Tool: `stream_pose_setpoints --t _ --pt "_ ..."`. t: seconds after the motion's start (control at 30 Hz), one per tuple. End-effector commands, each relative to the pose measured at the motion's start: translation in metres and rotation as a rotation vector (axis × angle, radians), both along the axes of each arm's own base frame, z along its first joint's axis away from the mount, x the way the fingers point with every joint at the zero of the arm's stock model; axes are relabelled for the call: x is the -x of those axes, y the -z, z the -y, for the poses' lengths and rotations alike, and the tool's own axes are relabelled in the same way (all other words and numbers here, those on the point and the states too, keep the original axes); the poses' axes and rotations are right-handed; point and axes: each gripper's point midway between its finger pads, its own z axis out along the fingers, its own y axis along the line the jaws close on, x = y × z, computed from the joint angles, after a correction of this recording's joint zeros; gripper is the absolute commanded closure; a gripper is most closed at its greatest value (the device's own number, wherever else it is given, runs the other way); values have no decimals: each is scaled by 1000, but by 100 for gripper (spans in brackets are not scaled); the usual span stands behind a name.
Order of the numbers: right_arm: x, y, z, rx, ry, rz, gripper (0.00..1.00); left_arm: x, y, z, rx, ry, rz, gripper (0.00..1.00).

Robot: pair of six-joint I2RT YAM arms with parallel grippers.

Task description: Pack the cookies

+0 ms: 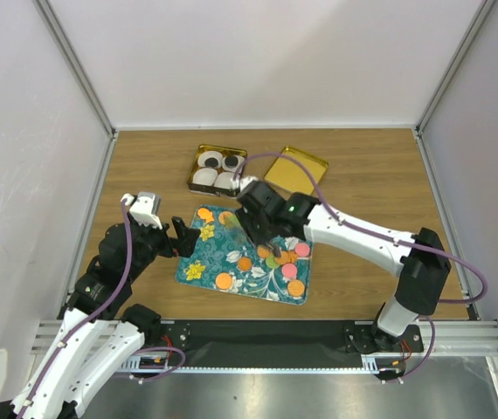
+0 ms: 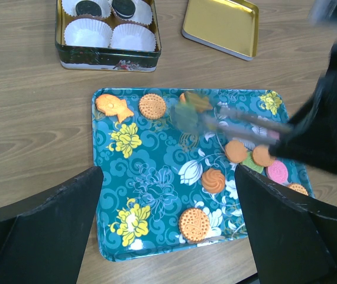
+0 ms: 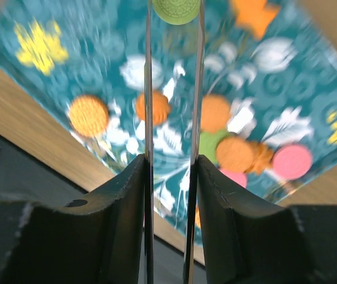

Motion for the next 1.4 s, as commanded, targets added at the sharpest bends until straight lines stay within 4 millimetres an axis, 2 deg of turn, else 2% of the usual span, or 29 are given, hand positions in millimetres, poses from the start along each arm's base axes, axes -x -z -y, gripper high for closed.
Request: stream_pose_setpoints --t 0.0,0.07,0.1,0.2,0.4,0.43,0.47,0.5,0.53,0.57,0.63,0.67,0.73,0.83,1.03,1.37 --pt "-40 -65 -22 -163 17 127 67 -3 -6 1 2 3 28 0" --pt "-60 -73 -24 -181 40 149 67 -3 -5 1 0 2 26 0" --pt "-71 -72 -30 -195 45 153 67 -3 -6 1 1 0 29 0" --pt "-105 -88 -43 -267 75 199 66 -3 -5 1 0 0 24 0" --pt "-168 -69 -80 -321 119 255 65 -3 -6 0 0 1 30 0" --pt "-178 -47 -86 -295 129 237 65 -2 -6 0 2 0 31 0" --pt "-187 -56 -92 -320 132 255 65 -2 -6 0 2 0 31 0" --pt "-190 -53 -98 -332 129 242 65 -2 -6 0 1 -3 32 0" --pt "-195 -34 -103 -314 129 218 65 -2 -7 0 3 -3 36 0" --pt "-200 -44 -109 -337 127 233 66 -2 -7 -1 4 -3 37 0" --pt "-205 -35 -114 -327 134 222 65 -1 -8 -1 5 -3 40 0" --pt "-208 -23 -115 -312 139 207 66 -1 -8 -1 5 -3 39 0" --pt "-210 -27 -120 -325 137 205 65 -1 -8 -1 6 -3 41 0" --pt "-209 -19 -121 -319 138 188 64 -1 -9 -1 8 -3 46 0" --pt "-205 -11 -116 -299 144 171 62 -1 -8 0 8 3 41 0" --pt "-200 -13 -111 -302 157 160 55 0 -10 0 10 2 46 0"
